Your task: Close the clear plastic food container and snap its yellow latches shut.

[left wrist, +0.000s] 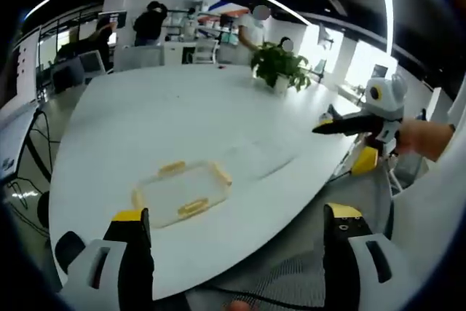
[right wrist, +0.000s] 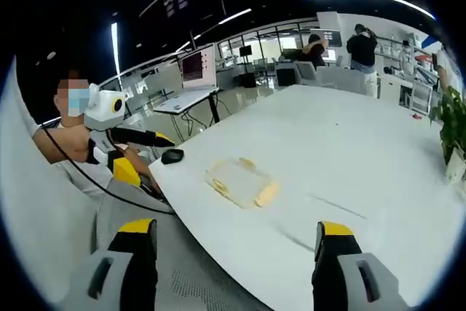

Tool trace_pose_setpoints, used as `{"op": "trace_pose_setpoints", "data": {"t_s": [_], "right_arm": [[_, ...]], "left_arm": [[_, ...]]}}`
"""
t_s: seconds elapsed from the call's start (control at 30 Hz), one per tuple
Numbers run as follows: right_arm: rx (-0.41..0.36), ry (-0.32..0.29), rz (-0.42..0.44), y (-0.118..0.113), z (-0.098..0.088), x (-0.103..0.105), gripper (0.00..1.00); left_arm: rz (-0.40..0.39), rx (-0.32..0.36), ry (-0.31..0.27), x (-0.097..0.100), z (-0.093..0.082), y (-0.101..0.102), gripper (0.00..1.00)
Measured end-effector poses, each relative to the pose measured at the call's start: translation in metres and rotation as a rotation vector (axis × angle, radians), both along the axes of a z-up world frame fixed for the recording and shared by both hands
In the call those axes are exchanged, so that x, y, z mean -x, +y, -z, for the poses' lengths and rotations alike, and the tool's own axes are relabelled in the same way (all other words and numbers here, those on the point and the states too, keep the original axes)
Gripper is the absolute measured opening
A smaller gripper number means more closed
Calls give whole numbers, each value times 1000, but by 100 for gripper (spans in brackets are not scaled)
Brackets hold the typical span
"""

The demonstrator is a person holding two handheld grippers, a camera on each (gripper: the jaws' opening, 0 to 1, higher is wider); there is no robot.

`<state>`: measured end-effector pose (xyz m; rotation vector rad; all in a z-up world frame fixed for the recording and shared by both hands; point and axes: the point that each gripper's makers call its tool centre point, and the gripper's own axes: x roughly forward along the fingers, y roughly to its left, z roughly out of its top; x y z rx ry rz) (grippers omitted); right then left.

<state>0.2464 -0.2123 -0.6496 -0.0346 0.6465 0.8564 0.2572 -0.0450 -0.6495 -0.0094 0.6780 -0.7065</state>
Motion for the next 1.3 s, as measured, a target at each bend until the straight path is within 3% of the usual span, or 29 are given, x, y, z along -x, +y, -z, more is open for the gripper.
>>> {"op": "trace_pose_setpoints", "data": {"t_s": [0.3, 0.53, 0.8, 1.3], "right_arm": [[25, -3, -28, 5, 4, -4, 88], [38, -20, -64, 12, 5, -8, 87], [52, -28, -86, 16, 6, -15, 83], [94, -82, -127, 20, 2, -38, 82]], "left_arm": [[31, 3, 0, -4, 0, 2, 95], [67, -54, -25, -9, 5, 10, 95], [89, -68, -23, -19, 6, 19, 95], [156, -102, -55, -31, 4, 27, 94]]}}
